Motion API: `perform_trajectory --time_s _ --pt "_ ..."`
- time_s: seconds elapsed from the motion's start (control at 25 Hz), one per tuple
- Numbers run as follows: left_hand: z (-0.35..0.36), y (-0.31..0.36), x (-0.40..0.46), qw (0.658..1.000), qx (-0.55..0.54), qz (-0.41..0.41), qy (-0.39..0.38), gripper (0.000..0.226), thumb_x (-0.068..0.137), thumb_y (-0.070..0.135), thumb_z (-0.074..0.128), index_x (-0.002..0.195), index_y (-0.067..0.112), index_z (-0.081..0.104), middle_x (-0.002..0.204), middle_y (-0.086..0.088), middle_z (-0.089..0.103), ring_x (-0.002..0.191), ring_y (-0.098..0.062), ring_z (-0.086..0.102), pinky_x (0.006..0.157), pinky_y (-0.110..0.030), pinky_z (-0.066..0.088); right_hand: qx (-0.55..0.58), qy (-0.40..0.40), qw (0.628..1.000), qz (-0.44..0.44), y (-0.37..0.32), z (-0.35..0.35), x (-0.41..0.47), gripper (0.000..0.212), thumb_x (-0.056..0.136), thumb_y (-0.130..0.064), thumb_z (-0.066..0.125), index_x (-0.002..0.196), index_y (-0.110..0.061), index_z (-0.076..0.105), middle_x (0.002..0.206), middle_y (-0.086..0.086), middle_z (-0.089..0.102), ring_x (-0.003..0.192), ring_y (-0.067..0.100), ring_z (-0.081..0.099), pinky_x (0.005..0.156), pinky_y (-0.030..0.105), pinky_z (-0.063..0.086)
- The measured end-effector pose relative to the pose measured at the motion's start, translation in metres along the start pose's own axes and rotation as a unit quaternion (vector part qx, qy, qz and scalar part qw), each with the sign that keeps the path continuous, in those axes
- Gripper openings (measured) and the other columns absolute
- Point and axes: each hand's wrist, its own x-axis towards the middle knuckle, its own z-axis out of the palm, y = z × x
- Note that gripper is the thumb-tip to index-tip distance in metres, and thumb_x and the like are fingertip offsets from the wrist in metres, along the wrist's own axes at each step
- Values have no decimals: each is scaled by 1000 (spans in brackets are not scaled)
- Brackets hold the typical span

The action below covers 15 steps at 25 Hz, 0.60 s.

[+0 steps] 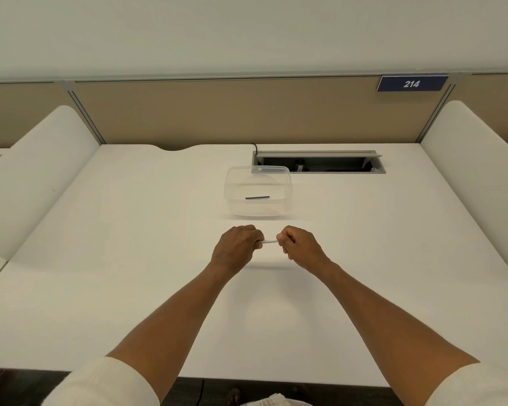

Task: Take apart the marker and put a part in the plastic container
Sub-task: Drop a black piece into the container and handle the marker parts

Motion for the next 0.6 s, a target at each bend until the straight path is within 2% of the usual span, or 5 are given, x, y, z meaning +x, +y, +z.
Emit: perform_trajectory --time_s 0.16,0.28,0.4,0.52,0.6 --pt "0 5 1 1000 -2 6 11 9 93 17 61 96 18 70 88 2 67 75 -25 58 60 -31 38 -63 13 998 13 -2 1 2 45 101 -31 43 63 -10 50 56 -1 50 55 20 45 60 34 40" --pt "-1 7 2 1000 5 12 9 8 92 15 62 93 18 70 86 1 66 75 -26 58 60 -29 33 18 4 998 58 -2 2 1 50 101 -38 42 60 -12 51 49 -2 52 43 17 47 50 26 42" --pt "-1 6 2 1000 7 4 7 9 92 16 62 93 18 70 87 1 66 76 -26 58 60 -28 33 48 -21 995 81 -1 -4 2 45 101 -42 43 74 -11 62 64 1 64 49 17 54 44 23 41" --pt "-1 4 4 1000 15 2 3 9 93 17 61 95 19 70 88 2 66 77 -26 59 60 -29 36 19 -33 998 49 0 -9 3 29 97 -33 52 77 -15 63 67 -4 66 51 9 57 49 23 42" --pt "-2 5 5 1000 17 5 1 9 93 17 61 96 19 70 88 2 66 77 -26 59 59 -30 38 -24 -18 999 20 -1 -9 4 32 97 -29 52 70 -16 59 60 -8 60 46 4 51 52 22 41"
